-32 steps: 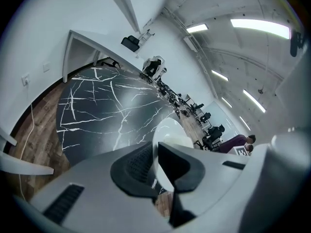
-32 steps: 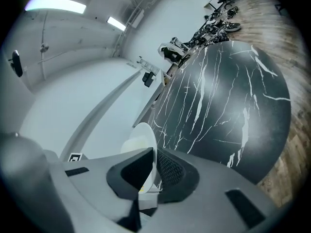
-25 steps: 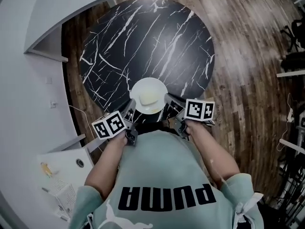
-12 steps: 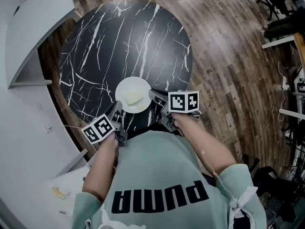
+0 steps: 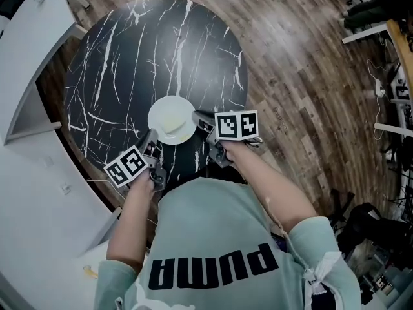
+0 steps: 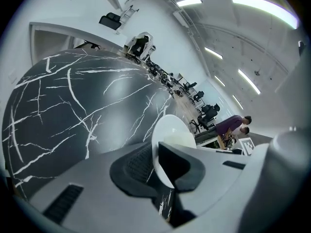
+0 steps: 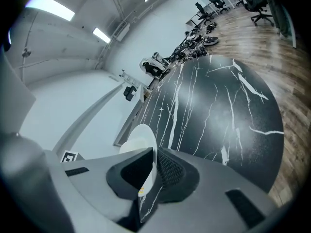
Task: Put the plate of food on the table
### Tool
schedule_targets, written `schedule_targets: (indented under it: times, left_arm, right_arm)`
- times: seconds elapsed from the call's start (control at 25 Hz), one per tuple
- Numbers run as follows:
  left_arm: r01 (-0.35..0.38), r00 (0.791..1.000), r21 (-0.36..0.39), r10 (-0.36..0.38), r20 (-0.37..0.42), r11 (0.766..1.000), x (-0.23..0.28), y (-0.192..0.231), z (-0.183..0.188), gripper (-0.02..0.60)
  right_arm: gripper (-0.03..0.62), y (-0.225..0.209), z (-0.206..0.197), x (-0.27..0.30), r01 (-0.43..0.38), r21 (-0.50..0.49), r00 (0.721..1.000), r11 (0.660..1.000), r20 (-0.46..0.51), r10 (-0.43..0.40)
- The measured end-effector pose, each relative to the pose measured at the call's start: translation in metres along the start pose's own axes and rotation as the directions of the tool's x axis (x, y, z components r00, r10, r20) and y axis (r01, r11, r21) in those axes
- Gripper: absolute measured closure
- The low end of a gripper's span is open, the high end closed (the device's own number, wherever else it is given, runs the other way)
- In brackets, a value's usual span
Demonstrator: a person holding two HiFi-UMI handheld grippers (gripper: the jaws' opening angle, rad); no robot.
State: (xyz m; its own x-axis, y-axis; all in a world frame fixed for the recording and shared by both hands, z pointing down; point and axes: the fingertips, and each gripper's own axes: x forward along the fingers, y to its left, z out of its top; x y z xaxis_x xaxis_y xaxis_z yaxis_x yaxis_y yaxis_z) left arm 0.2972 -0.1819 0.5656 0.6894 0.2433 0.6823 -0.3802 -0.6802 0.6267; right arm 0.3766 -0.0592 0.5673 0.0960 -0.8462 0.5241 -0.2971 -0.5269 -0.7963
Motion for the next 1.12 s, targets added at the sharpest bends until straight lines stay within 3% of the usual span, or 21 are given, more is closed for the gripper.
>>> schedule_targets:
  times: [0.72,1.12]
  left_arm:
    - [-0.014,0.986,0.056,0.023,-0.163,0.998,0.060,0.032,-0.006,0.537]
    - [-0.021,0.980,0.112,0.043,-0.196,0.993,0.074,0.037,-0.010,0.537]
  right_arm:
    - [0.562,-0.057,-0.003,0.036,0.159,0.039,0.987,0.986,-0.024,-0.158]
    - [0.562,-0.074,-0.007,0.044,0.221,-0.001,0.974,0.975,-0.054,-0.220]
